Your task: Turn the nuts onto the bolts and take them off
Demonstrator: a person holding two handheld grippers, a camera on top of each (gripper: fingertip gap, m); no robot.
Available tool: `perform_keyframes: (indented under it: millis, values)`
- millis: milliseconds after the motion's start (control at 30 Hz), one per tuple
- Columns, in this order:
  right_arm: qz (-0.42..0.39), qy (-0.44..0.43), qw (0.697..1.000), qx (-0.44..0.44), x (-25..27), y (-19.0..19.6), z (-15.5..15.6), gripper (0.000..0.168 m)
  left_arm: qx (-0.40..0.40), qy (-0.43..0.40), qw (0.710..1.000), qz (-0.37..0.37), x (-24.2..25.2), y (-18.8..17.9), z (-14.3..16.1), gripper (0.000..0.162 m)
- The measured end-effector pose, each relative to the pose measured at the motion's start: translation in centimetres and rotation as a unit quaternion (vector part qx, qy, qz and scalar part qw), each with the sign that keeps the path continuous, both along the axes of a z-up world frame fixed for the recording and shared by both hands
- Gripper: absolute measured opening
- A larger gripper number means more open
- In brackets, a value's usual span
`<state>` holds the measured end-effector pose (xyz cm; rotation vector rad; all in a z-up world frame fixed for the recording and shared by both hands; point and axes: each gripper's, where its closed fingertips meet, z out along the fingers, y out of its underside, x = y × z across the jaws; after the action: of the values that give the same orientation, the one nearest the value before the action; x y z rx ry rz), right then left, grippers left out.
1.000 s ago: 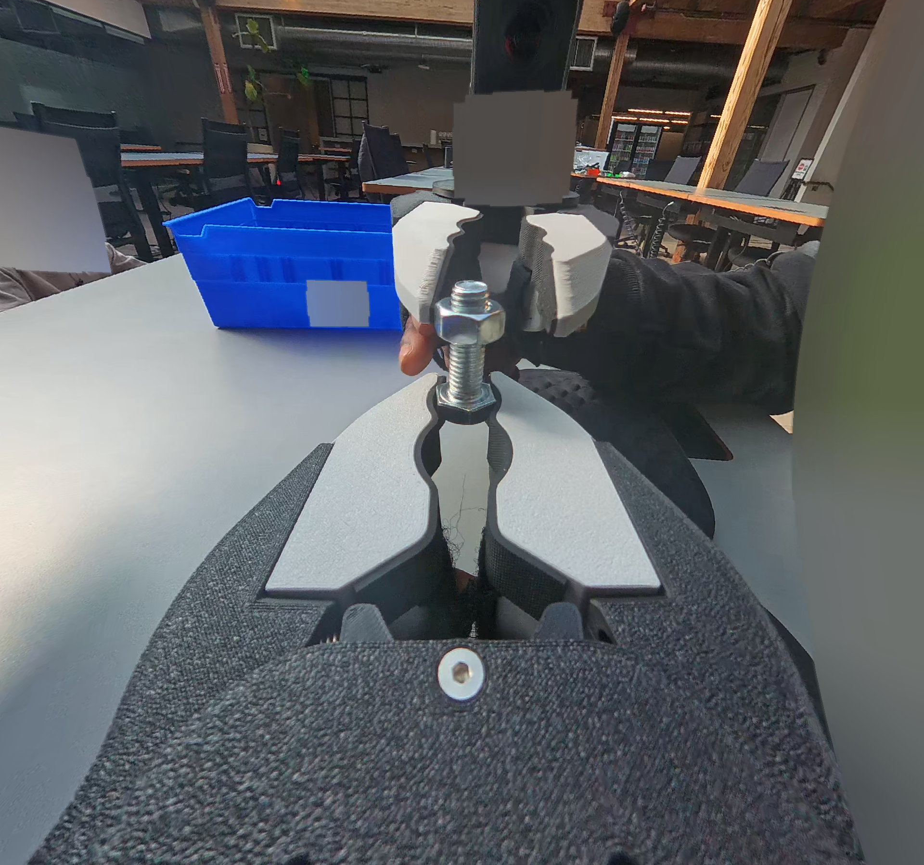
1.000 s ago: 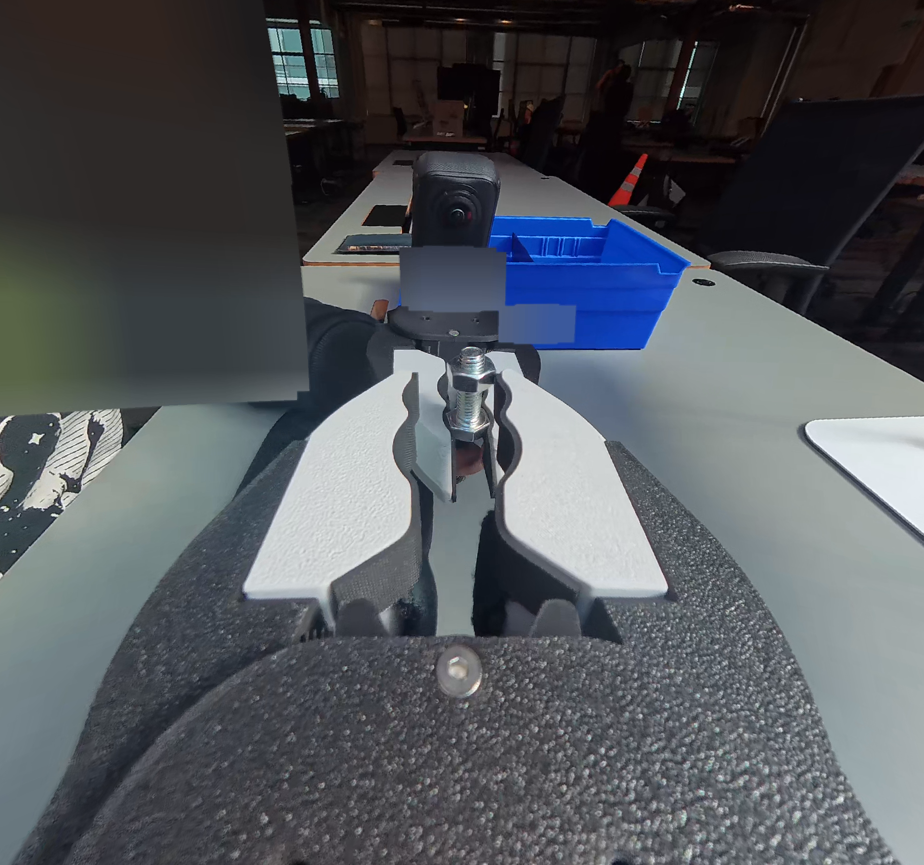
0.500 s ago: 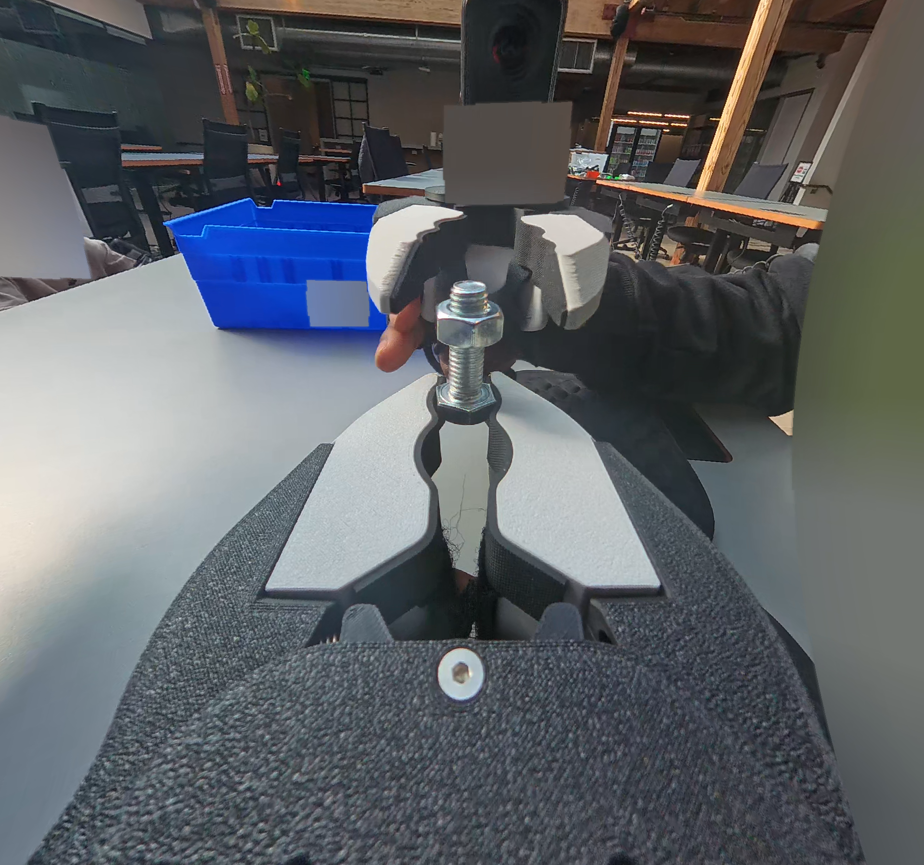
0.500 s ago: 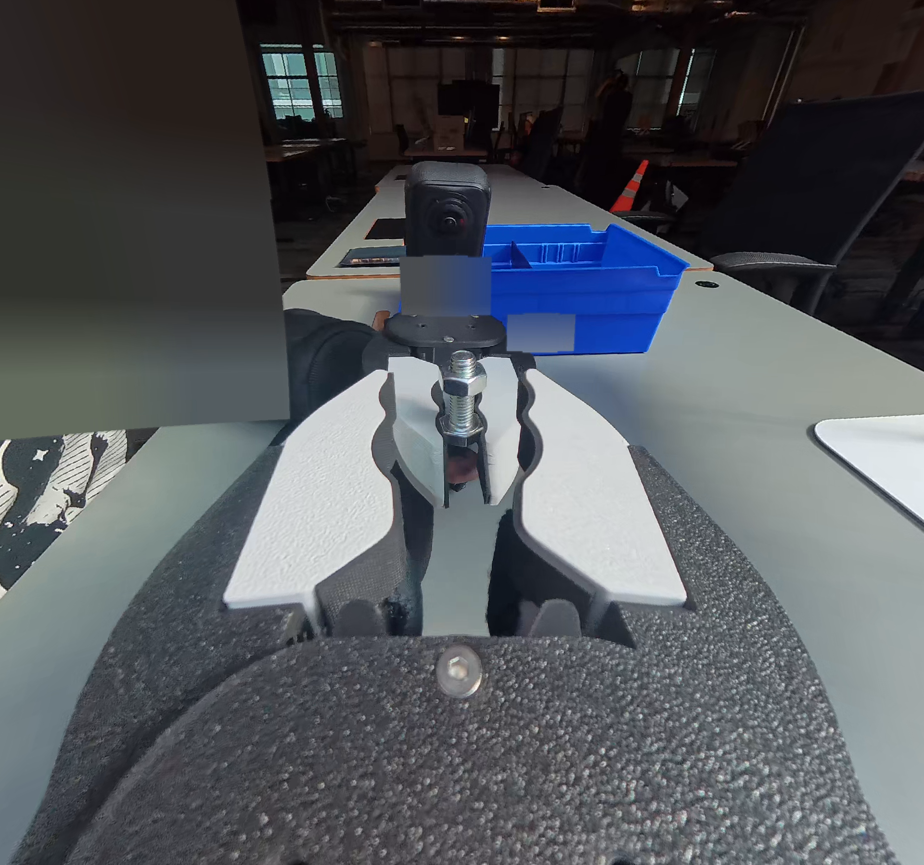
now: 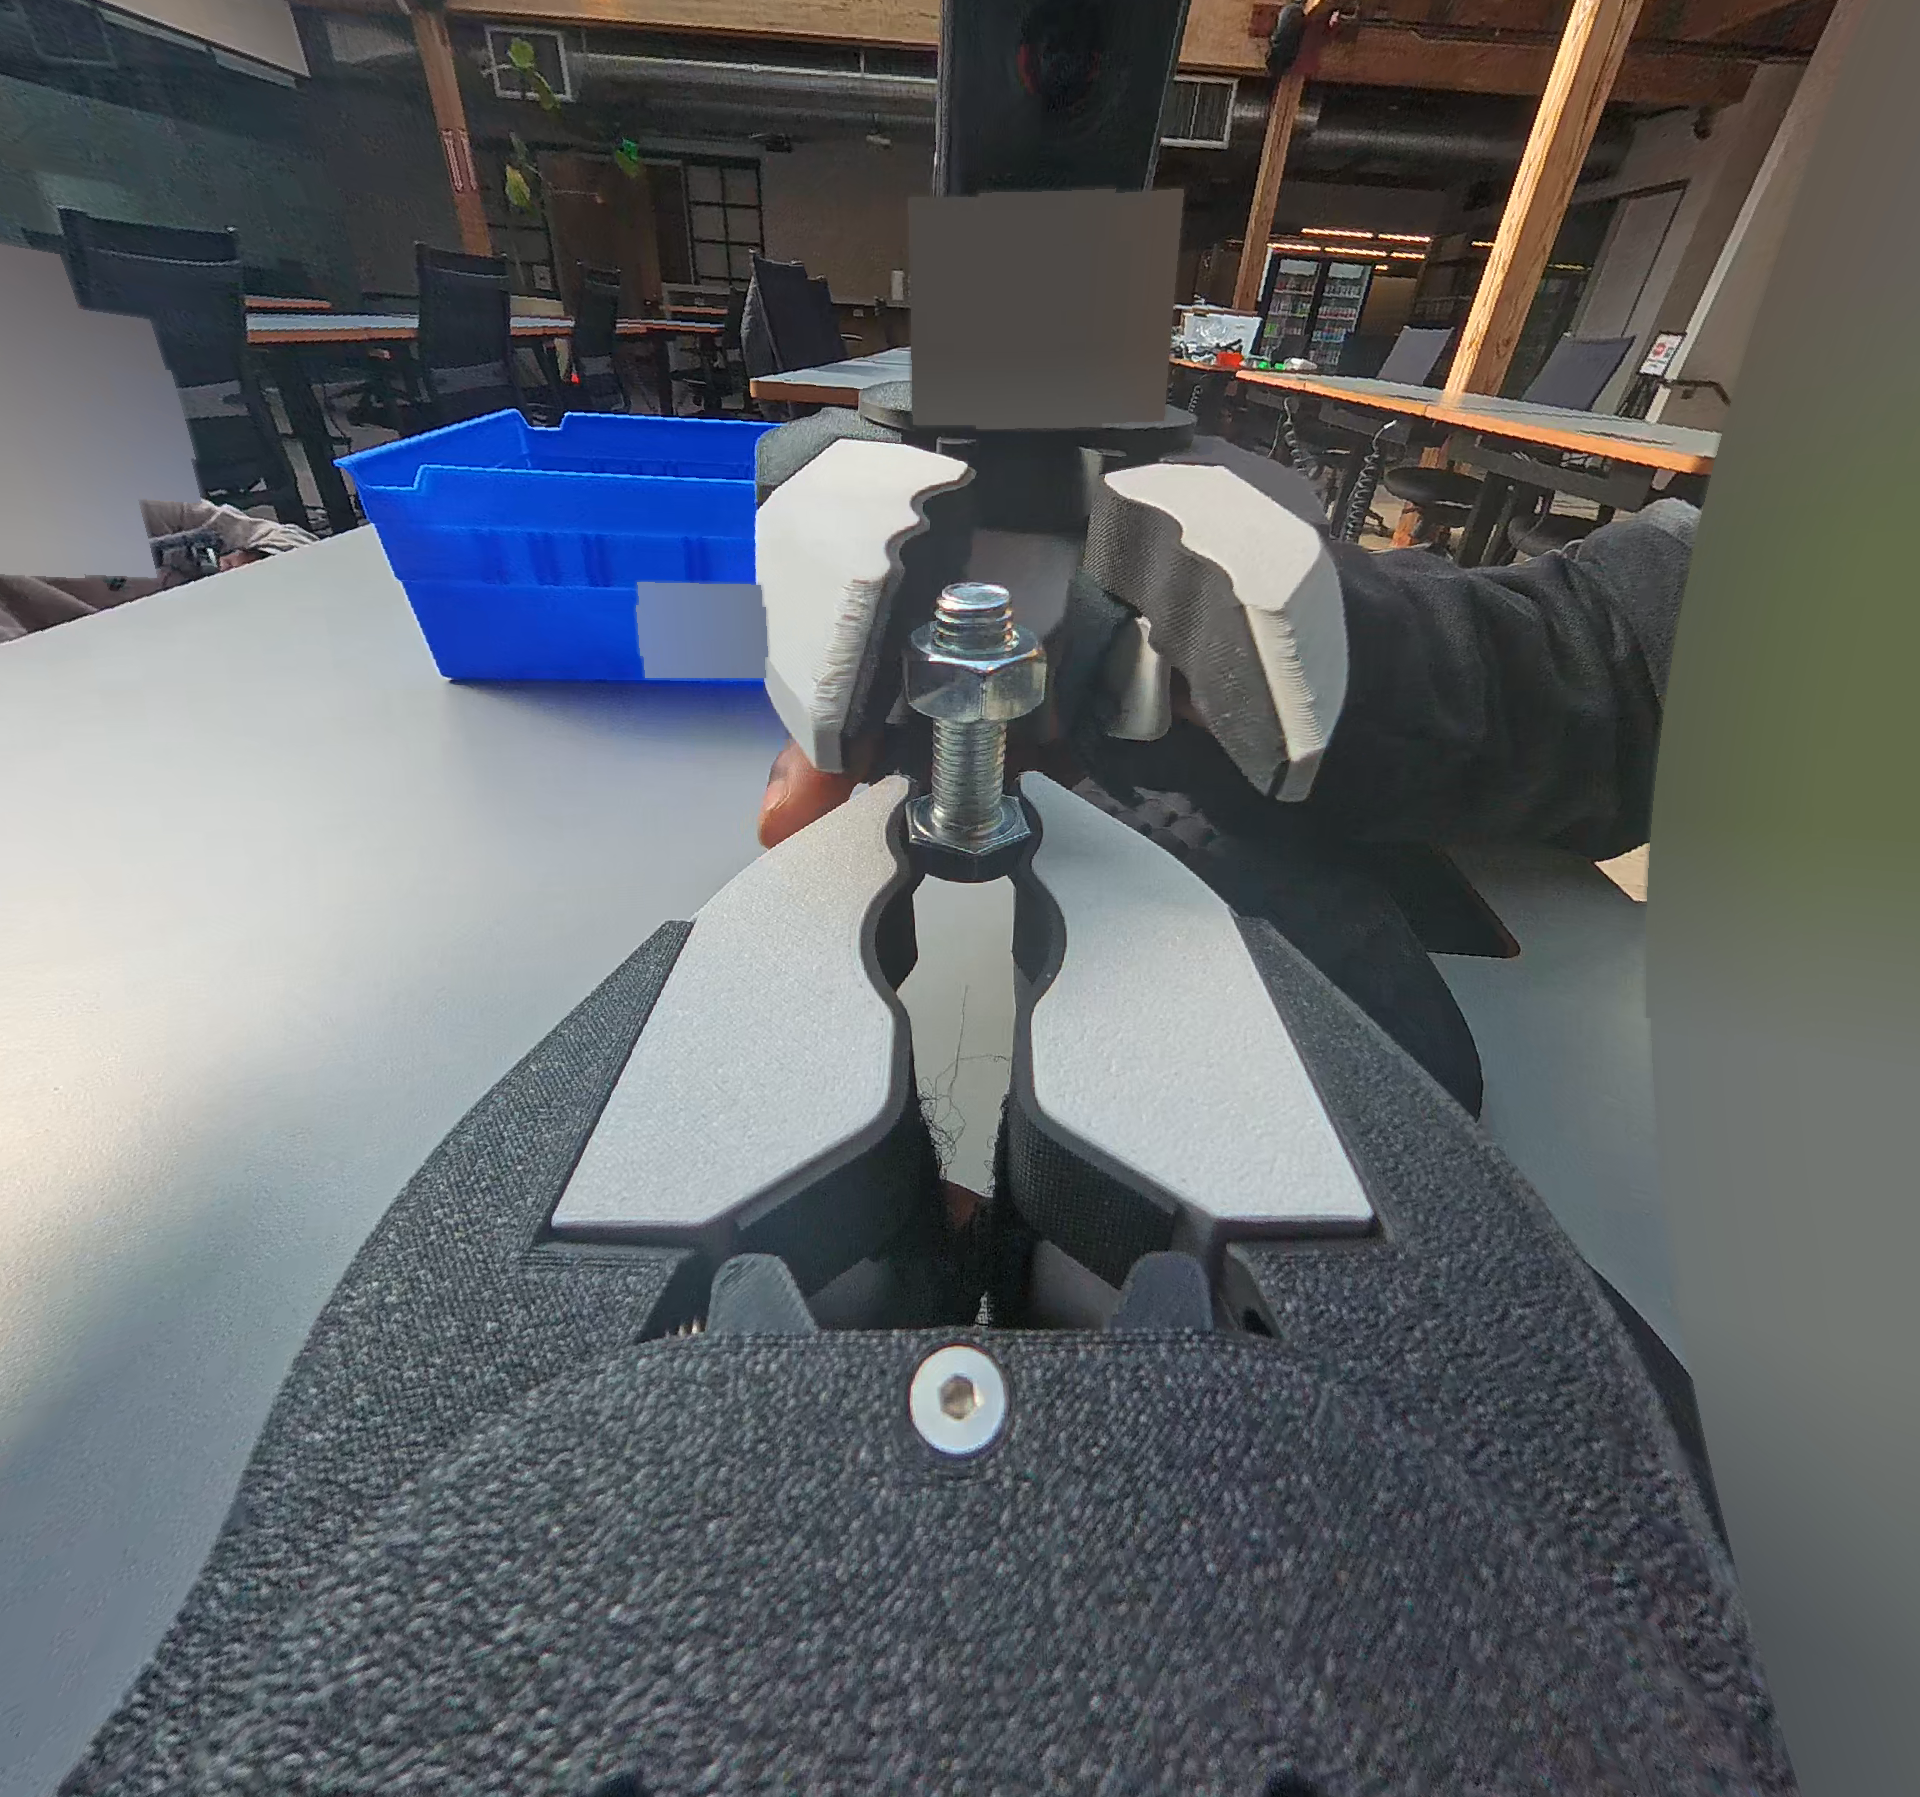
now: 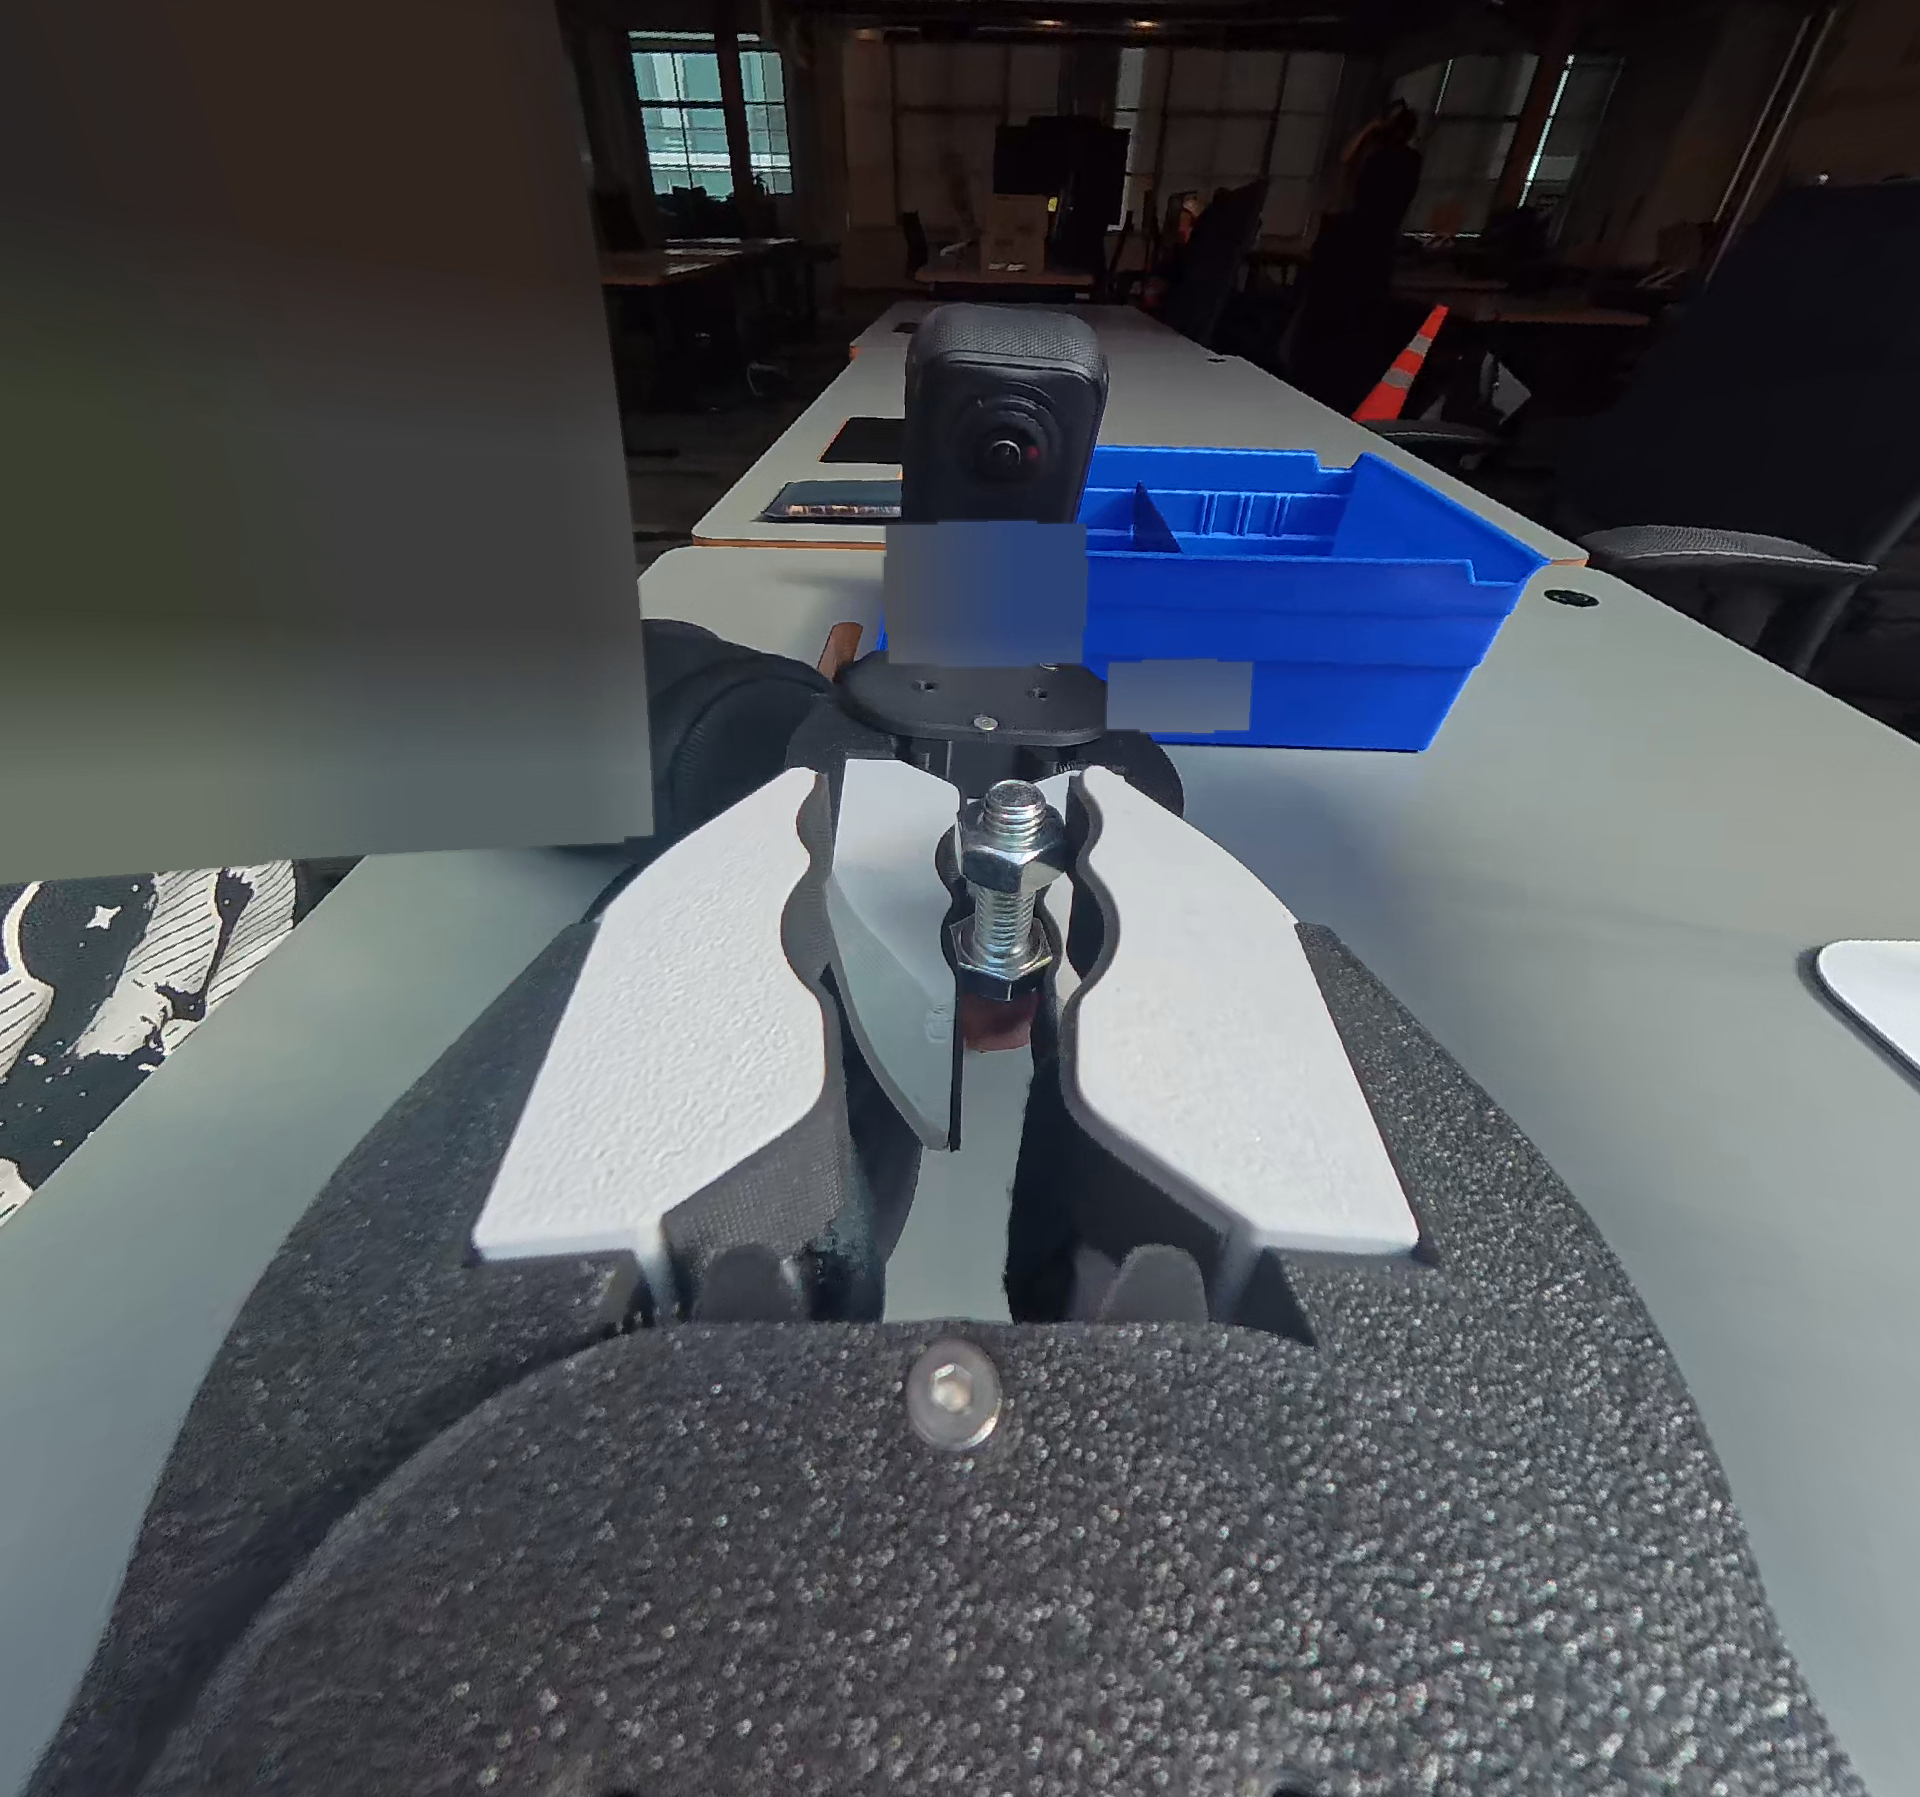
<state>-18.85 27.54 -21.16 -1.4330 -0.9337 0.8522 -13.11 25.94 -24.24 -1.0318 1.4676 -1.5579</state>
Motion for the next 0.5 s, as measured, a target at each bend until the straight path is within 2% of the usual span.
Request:
perform_keyframes:
  millis: [233,367,500]
  values:
    - [-0.03,0.001,1.0,0.005,1.8,-0.2,0.1,0.028,-0.003,-0.001,1.0,0.0,0.0,0.1,0.0,0.014]
    - [-0.053,0.004,0.998,0.015,3.1,-0.5,0.3,0.003,-0.002,-0.001,1.0,0.001,0.0,0.1,0.0,0.014]
    - [-0.06,0.017,0.998,0.018,3.5,-0.6,0.7,0.003,-0.001,0.0,1.0,0.001,0.0,0.0,0.0,0.014]
